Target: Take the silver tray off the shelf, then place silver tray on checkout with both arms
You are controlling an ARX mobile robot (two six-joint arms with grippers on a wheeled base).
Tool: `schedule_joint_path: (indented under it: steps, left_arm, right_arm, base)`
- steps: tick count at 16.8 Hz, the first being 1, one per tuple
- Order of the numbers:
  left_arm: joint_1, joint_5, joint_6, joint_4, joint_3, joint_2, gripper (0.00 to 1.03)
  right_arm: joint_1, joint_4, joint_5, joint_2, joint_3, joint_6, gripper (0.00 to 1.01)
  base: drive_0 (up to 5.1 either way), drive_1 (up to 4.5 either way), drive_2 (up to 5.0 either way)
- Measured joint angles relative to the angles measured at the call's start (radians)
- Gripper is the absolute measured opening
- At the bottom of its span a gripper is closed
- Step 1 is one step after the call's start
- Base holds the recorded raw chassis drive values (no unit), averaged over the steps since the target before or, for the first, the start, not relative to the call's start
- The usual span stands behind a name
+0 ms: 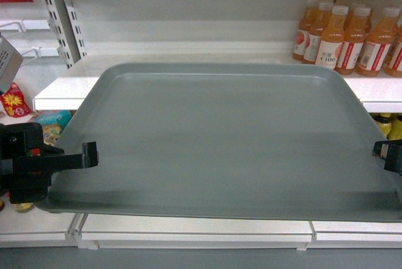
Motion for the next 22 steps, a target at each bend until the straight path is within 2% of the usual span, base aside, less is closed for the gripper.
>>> schedule_joint_path:
  steps: [22]
  left_arm:
    - [0.0, -0.003, 0.0, -0.002, 0.0, 0.0, 0.03]
  right_arm:
    - [0.0, 0.0, 0.0, 0.0, 0.0, 0.002, 0.03]
  base:
    - [0.0, -4.18, 4.2]
